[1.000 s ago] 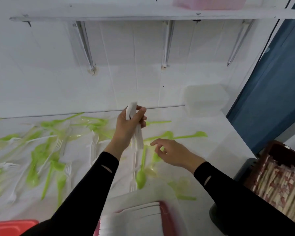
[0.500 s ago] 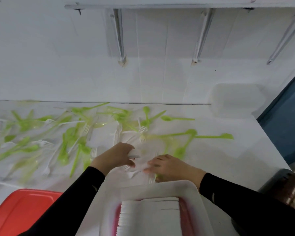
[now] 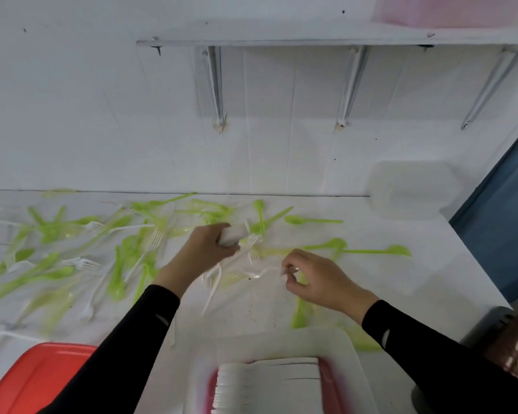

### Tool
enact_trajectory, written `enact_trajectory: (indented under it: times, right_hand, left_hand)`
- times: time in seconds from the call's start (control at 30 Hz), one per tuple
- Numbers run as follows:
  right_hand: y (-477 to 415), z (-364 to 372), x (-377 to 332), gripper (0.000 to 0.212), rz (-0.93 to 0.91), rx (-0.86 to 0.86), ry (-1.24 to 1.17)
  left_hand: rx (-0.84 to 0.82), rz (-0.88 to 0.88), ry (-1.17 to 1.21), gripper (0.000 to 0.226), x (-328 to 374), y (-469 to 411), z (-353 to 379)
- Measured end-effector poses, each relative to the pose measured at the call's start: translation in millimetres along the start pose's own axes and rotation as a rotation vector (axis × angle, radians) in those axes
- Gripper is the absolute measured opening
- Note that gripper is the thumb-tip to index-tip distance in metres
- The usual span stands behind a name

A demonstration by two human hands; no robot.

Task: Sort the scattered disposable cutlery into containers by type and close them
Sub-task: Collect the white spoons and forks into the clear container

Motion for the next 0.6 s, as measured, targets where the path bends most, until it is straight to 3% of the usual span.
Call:
enact_trajectory:
  times: [0.1, 0.27, 0.33, 0.5, 0.6]
  right_hand:
    - [-7, -29, 20, 0.009, 0.197, 0.206, -0.218]
    - [0, -61, 44, 0.017, 0.426, 0.424, -0.476]
    - [2, -66, 48, 0.018, 0.429, 0.463, -0.455]
    - [2, -62, 44, 0.012, 0.377, 0.45, -0.396]
    - [2, -55, 41, 0.005, 0.325, 0.369, -0.187]
  left_hand:
    - [0.195, 0.051, 0.365, 0.015, 41, -20, -25]
    - [0.247, 0.005, 0.722, 0.017, 75, -40, -6]
    - [0.209, -0.116, 0.875, 0.024, 71, -45, 20]
    - [0.206, -0.375, 1.226, 0.007, 46, -38, 79]
    - [0.279, -0.494, 1.43, 0.01, 36, -32, 92]
Point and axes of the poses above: each hand's wrist, its own y-axis away from the middle knuckle, its own z-axis out of the palm, x = y × z, the point moved 5 cm from there along -y, towards the middle knuckle, and after that the axes turned 13 degrees about y, right-handed, at the moved point
